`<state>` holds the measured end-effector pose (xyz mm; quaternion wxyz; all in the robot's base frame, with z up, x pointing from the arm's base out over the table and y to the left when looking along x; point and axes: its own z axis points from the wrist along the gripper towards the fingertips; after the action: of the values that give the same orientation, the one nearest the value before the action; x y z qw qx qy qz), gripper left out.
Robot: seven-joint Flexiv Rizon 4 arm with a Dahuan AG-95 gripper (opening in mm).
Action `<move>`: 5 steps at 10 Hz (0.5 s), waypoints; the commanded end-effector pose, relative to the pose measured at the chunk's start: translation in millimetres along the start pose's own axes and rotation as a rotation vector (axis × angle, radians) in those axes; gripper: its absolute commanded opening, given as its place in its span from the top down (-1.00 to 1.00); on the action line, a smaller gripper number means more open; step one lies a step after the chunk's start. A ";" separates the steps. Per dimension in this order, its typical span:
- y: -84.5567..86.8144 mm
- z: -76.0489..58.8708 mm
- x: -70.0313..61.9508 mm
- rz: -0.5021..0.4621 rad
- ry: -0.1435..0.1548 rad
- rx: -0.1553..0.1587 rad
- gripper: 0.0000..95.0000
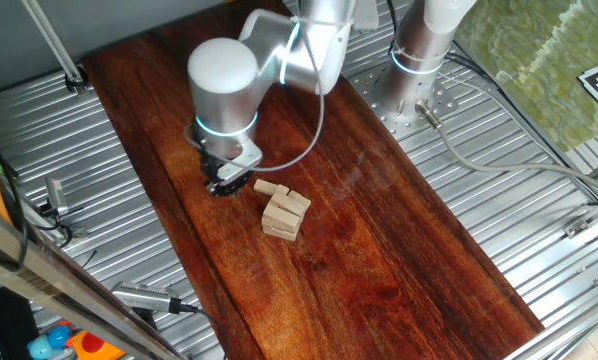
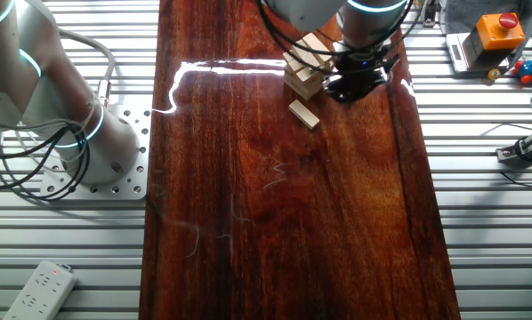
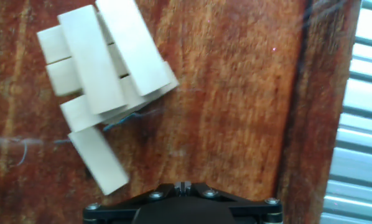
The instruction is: Play Jenga
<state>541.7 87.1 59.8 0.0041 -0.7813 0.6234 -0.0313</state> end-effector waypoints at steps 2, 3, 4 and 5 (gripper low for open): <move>-5.9 -0.1 -1.2 0.010 -0.010 -0.008 1.00; -5.8 1.0 0.0 0.015 -0.020 -0.013 1.00; -5.5 2.2 1.6 0.032 -0.033 -0.027 1.00; -5.4 2.4 1.9 0.054 -0.044 -0.030 1.00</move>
<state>546.9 85.3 57.8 0.0061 -0.7684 0.6399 -0.0087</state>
